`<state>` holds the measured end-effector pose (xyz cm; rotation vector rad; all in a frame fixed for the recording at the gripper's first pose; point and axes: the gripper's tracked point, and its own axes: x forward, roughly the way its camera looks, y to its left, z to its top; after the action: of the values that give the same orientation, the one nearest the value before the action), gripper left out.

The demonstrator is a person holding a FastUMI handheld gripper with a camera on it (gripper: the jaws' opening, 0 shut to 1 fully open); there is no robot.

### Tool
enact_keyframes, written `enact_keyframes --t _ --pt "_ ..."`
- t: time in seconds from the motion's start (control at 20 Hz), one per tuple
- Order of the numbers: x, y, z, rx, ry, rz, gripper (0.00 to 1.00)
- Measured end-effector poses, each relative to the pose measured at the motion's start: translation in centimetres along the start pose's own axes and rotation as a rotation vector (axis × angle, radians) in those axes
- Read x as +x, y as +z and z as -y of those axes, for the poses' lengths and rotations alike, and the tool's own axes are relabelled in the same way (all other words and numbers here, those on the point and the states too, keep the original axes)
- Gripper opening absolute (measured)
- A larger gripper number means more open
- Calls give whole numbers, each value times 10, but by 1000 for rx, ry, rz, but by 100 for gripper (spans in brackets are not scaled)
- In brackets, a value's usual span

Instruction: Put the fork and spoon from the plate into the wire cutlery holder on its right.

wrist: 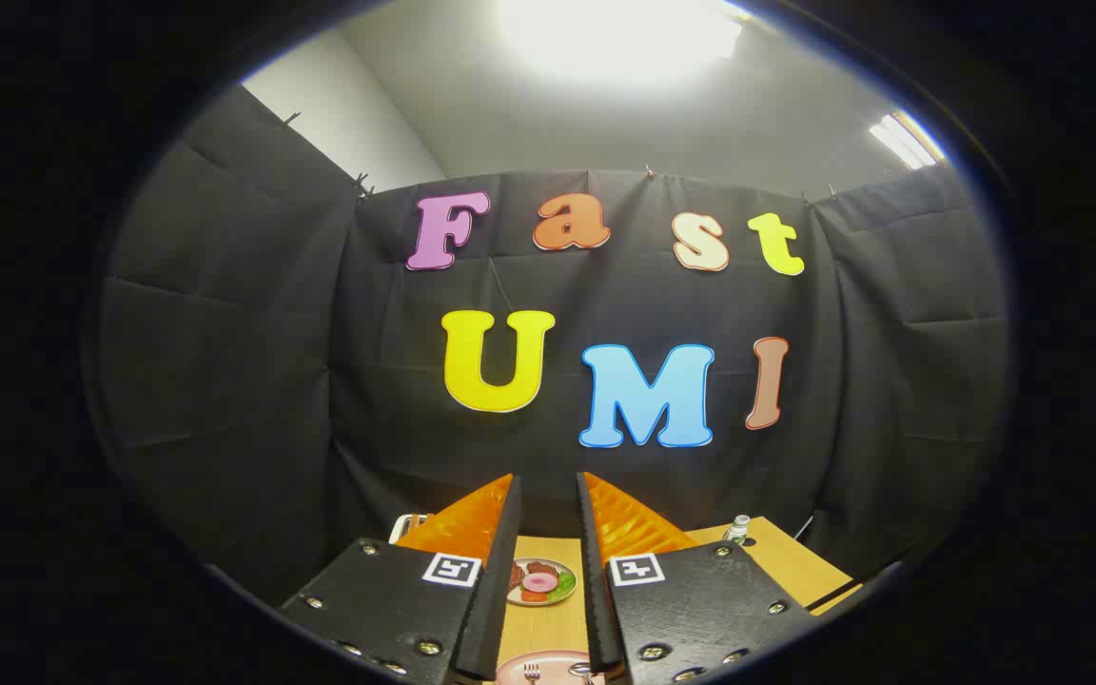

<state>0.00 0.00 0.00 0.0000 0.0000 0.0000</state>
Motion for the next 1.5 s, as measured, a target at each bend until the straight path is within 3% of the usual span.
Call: enact_keyframes --t 0.6,0.9,1.05,1.5 --pt "7 -4 -4 11 5 -8 35" --pt "14 -30 1 18 -5 -69 35" --pt "21 -67 9 28 -31 -170 35" --pt "8 -231 35 79 -133 -652 35"
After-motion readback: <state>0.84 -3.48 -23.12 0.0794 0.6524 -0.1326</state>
